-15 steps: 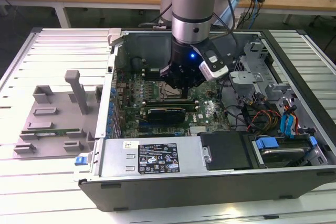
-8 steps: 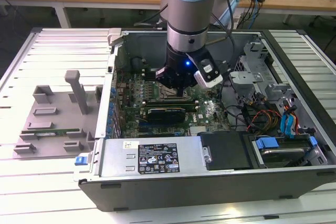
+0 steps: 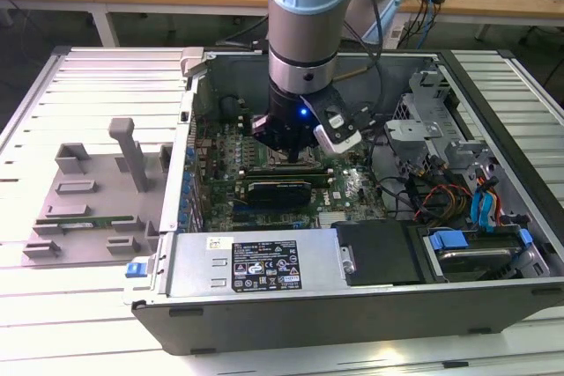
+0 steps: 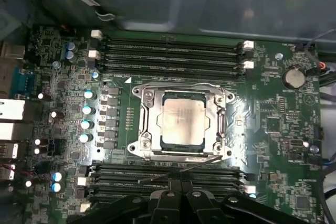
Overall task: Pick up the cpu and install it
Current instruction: 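Install the second cpu locking lever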
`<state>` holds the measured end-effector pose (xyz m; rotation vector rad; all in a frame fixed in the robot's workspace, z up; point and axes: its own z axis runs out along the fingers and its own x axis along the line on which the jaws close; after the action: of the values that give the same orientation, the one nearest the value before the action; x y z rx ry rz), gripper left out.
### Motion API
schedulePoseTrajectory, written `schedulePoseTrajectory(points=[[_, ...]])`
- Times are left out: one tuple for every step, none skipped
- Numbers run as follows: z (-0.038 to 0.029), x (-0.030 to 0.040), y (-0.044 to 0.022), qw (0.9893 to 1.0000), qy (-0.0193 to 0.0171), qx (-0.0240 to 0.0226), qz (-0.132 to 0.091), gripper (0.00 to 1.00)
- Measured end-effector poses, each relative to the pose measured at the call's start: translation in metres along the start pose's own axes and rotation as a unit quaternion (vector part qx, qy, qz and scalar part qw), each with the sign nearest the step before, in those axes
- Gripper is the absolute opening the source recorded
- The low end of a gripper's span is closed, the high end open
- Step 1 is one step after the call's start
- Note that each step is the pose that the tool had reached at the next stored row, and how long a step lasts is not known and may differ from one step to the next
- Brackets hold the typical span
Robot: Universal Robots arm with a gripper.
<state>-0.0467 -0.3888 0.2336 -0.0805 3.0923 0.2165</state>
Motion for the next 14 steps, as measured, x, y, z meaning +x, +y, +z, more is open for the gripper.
schedulePoseTrajectory(points=[[0.0042,0.0017,-0.0005,1.0000,0.0000,0.0000,0.000,0.11],[0.0078,0.0054,-0.0008,1.0000,0.0000,0.0000,0.000,0.11],[0.0091,0.0073,-0.0008,1.0000,0.0000,0.0000,0.000,0.11],[0.0114,0.0107,-0.0008,1.0000,0.0000,0.0000,0.000,0.11],[0.0153,0.0142,-0.0006,1.0000,0.0000,-0.0001,0.000,0.11],[0.0181,0.0159,0.0001,1.0000,0.0000,0.0000,0.000,0.11],[0.0204,0.0178,0.0012,1.0000,0.0000,-0.0001,0.000,0.11],[0.0216,0.0191,0.0020,1.0000,0.0000,-0.0002,0.000,0.11],[0.0224,0.0203,0.0025,1.0000,0.0000,-0.0005,0.000,0.11],[0.0242,0.0242,0.0036,1.0000,0.0000,-0.0018,0.000,0.11],[0.0255,0.0290,0.0045,1.0000,-0.0001,-0.0033,0.000,0.11],[0.0265,0.0338,0.0052,1.0000,-0.0003,-0.0050,0.000,0.11],[0.0270,0.0384,0.0056,1.0000,-0.0003,-0.0065,0.000,0.11],[0.0276,0.0422,0.0060,1.0000,-0.0004,-0.0087,0.000,0.11]])
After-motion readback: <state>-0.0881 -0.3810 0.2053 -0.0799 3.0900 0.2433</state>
